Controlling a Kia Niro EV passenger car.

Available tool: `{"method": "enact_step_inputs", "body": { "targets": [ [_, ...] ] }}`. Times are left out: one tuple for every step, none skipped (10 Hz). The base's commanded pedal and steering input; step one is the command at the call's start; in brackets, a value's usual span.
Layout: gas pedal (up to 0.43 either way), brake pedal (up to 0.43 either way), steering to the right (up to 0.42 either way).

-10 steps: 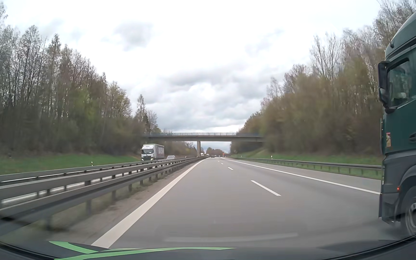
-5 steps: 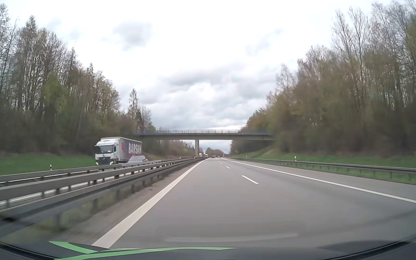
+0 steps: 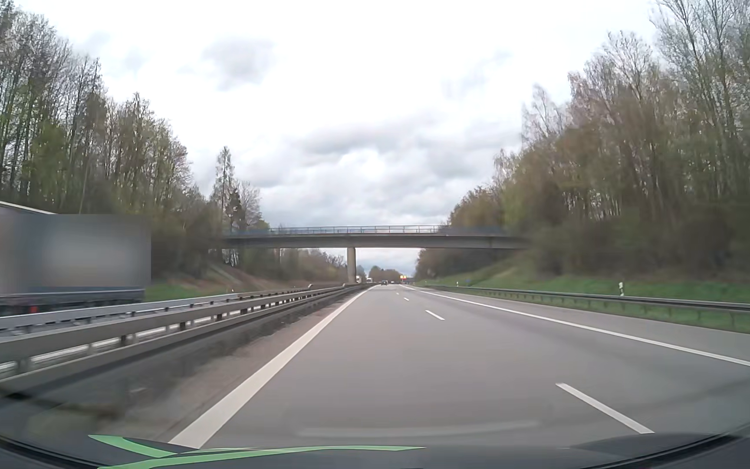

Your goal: Follow the waypoints while adhering to traffic rules and regulations

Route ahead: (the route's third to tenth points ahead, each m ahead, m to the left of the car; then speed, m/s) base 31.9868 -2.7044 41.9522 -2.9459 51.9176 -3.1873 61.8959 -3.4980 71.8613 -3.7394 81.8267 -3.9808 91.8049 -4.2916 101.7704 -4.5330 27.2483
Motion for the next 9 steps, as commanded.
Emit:
{"method": "enact_step_inputs", "body": {
  "targets": [
    [0.22, 0.0, 0.001],
    [0.22, 0.0, 0.001],
    [0.22, 0.0, 0.002],
    [0.22, 0.0, 0.002],
    [0.22, 0.0, 0.003],
    [0.22, 0.0, 0.004],
    [0.22, 0.0, 0.004],
    [0.22, 0.0, 0.004],
    [0.22, 0.0, 0.004]
  ]
}}
